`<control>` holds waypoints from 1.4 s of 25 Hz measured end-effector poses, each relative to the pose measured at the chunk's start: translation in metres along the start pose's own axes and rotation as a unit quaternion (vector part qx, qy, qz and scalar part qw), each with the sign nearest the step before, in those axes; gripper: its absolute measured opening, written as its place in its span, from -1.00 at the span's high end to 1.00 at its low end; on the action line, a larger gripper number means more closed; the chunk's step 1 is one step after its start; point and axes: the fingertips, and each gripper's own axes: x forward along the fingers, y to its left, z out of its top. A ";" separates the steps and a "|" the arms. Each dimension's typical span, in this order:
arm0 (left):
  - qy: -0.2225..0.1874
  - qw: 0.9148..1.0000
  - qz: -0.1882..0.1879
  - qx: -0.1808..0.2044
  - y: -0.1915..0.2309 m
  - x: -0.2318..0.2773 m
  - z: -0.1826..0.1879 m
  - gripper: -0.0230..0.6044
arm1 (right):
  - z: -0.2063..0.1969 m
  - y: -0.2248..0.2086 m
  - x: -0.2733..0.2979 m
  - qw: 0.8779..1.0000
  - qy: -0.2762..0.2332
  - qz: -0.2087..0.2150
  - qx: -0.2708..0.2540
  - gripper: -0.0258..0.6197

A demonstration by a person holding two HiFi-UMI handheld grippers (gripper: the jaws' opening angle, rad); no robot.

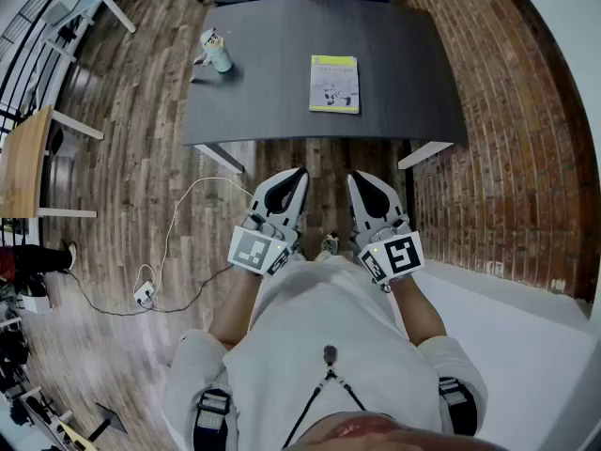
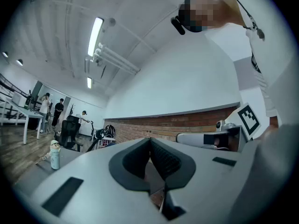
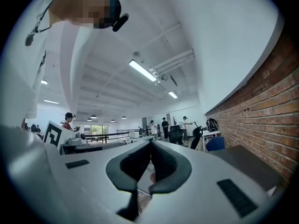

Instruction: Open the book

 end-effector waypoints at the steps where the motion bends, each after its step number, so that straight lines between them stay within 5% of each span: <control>1: 0.000 1.000 -0.002 0.000 -0.001 0.001 0.000 0.86 | 0.000 -0.001 0.000 1.000 0.000 -0.001 0.002 0.81; 18: 0.001 1.000 -0.001 0.001 -0.010 0.019 -0.006 0.86 | 0.003 -0.021 -0.005 1.000 -0.006 -0.011 -0.001 0.81; 35: -0.014 1.000 0.010 0.021 -0.075 0.060 -0.019 0.86 | 0.005 -0.084 -0.050 1.000 -0.014 0.002 0.022 0.81</control>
